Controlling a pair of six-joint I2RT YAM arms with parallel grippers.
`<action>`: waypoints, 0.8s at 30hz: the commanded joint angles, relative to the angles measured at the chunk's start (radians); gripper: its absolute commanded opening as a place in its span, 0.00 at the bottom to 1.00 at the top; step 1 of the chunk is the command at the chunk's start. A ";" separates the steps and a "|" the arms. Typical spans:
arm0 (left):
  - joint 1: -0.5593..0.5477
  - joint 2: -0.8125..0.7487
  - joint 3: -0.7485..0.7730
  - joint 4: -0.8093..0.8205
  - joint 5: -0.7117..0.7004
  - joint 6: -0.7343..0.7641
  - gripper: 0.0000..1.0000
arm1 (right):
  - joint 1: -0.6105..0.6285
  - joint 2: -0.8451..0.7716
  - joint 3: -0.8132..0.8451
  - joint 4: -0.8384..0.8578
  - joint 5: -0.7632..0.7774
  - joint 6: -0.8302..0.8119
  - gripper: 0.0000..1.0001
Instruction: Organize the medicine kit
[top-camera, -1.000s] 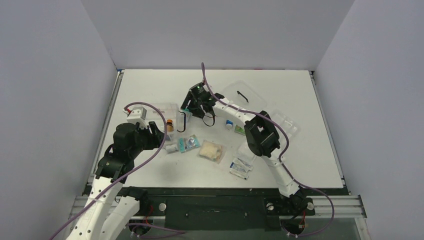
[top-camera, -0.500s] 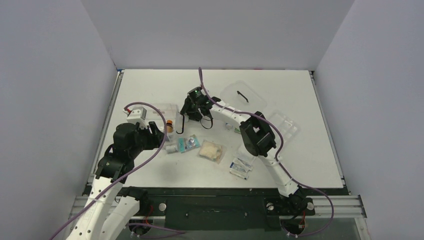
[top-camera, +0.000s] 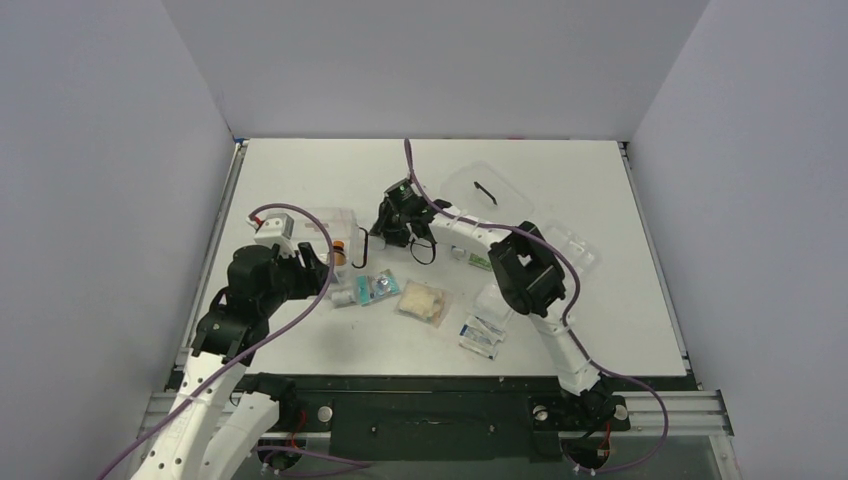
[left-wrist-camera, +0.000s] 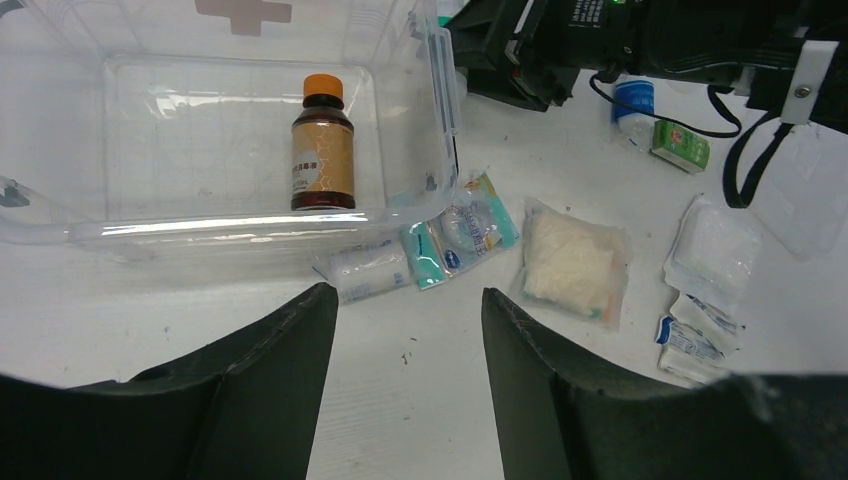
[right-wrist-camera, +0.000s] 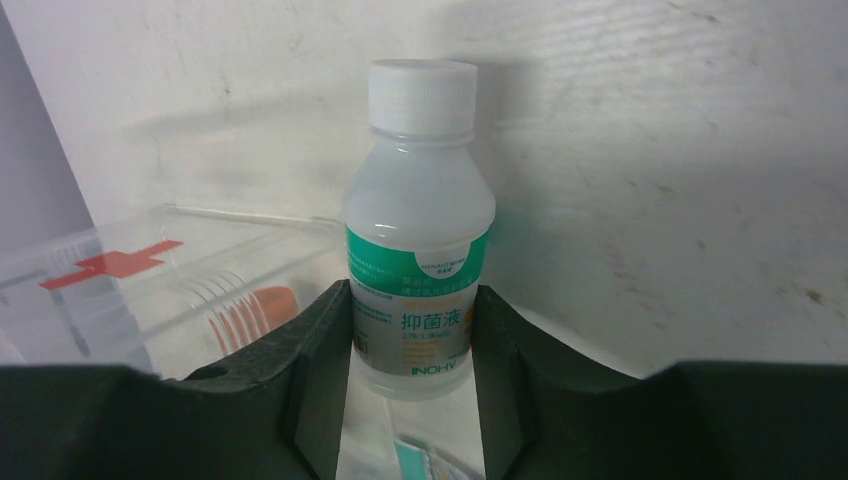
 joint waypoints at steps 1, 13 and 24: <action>-0.007 0.017 0.004 0.048 0.013 -0.010 0.53 | -0.021 -0.188 -0.107 0.052 0.009 -0.069 0.02; -0.003 0.069 0.110 0.036 0.143 -0.053 0.57 | -0.046 -0.638 -0.472 0.106 -0.131 -0.305 0.00; -0.001 0.114 0.222 0.144 0.411 -0.228 0.62 | 0.023 -0.972 -0.673 0.119 -0.374 -0.465 0.00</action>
